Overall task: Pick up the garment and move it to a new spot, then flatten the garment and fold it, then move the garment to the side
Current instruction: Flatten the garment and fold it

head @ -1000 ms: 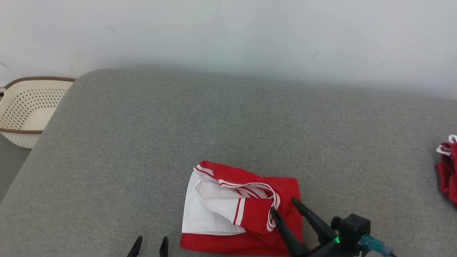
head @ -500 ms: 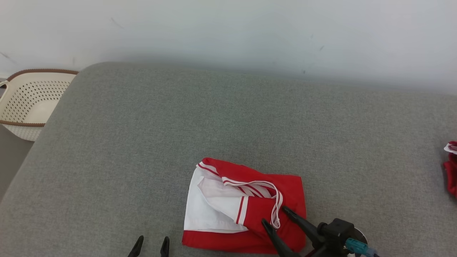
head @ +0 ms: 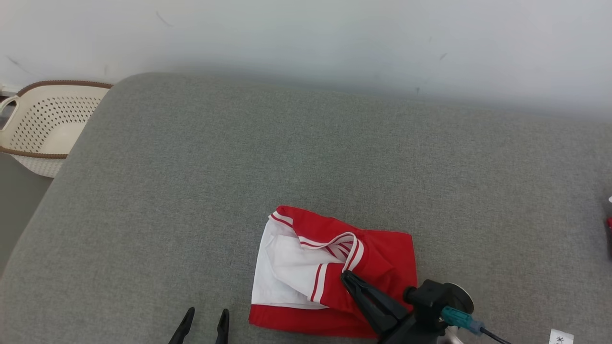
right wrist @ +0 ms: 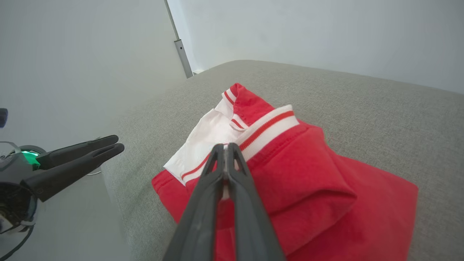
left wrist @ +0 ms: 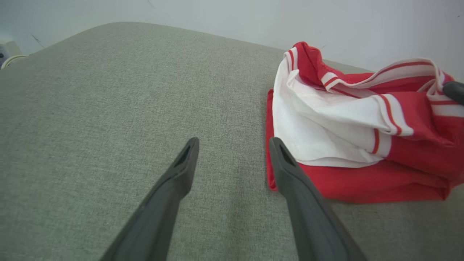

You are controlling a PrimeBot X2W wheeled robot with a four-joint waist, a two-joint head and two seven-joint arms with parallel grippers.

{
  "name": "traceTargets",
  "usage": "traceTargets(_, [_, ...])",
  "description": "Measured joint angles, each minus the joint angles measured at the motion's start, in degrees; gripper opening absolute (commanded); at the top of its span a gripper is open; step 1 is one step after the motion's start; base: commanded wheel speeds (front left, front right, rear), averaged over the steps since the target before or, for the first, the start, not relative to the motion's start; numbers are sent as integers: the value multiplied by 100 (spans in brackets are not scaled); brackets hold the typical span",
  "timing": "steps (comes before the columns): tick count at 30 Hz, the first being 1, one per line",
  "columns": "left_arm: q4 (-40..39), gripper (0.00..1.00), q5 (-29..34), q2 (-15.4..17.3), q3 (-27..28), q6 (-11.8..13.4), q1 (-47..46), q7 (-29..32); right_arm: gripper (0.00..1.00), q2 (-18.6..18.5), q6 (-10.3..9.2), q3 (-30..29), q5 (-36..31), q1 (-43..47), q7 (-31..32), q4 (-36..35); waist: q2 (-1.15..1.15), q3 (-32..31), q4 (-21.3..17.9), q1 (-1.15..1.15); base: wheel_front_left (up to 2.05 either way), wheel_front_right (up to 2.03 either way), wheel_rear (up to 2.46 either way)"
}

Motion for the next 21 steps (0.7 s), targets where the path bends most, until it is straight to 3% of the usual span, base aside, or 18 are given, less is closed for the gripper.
traceTargets(4, [5,100,-15,0,-3,-4,1,0,0,-60,0,188,121,-179,-8,-138,0,16,46,0,0,0,0])
traceTargets(11, [46,100,-22,1,-40,-13,1,0,0,-107,0,1127,806,-665,-5,-490,0,4,167,0,0,0,0])
traceTargets(21, [133,100,-40,1,-122,-11,3,0,0,-15,0,2128,1430,-1357,22,-9,0,-5,425,0,0,0,0])
